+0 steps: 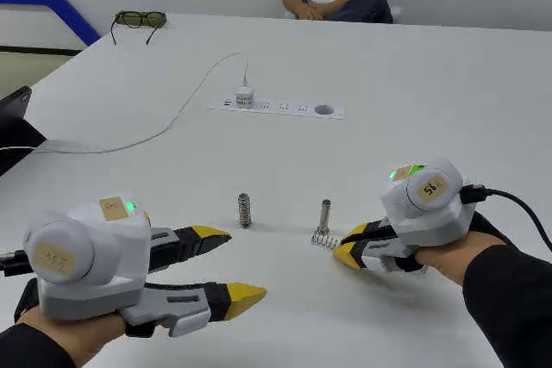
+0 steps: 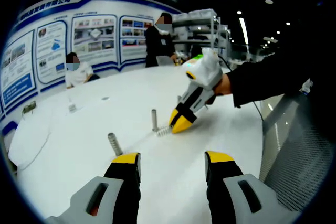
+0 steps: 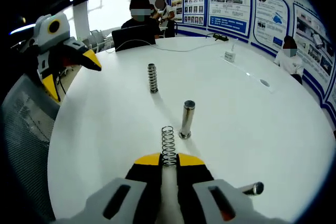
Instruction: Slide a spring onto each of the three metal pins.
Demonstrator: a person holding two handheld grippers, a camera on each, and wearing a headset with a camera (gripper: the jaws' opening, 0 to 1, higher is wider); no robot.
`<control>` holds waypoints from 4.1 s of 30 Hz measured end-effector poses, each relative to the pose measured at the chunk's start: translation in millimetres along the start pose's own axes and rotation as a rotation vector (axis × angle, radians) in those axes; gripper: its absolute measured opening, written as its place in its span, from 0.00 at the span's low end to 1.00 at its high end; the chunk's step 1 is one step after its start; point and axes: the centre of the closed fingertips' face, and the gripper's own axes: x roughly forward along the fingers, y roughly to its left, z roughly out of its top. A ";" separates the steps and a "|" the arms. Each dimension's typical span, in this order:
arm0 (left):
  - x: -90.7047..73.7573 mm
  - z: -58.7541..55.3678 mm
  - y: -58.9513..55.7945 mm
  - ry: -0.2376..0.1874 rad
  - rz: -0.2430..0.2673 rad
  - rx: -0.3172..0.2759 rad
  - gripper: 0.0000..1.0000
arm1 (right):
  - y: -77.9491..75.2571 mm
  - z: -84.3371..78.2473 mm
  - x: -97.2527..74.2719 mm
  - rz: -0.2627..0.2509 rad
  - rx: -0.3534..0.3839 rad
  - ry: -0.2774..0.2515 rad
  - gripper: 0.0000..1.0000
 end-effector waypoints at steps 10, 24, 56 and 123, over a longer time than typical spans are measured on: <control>14.6 11.0 1.8 0.033 -0.053 0.076 0.49 | 23.1 13.8 -23.2 0.056 -0.056 -0.034 0.11; 37.0 21.7 -21.1 0.050 -0.158 0.174 0.43 | 70.4 37.2 -56.7 0.184 -0.205 -0.068 0.11; 39.2 15.0 -62.8 0.090 -0.305 0.304 0.11 | 105.1 41.6 -76.3 0.306 -0.355 -0.054 0.12; 36.3 36.6 -43.3 -0.032 -0.220 0.163 0.24 | 105.1 102.7 -80.3 0.261 -0.259 -0.251 0.12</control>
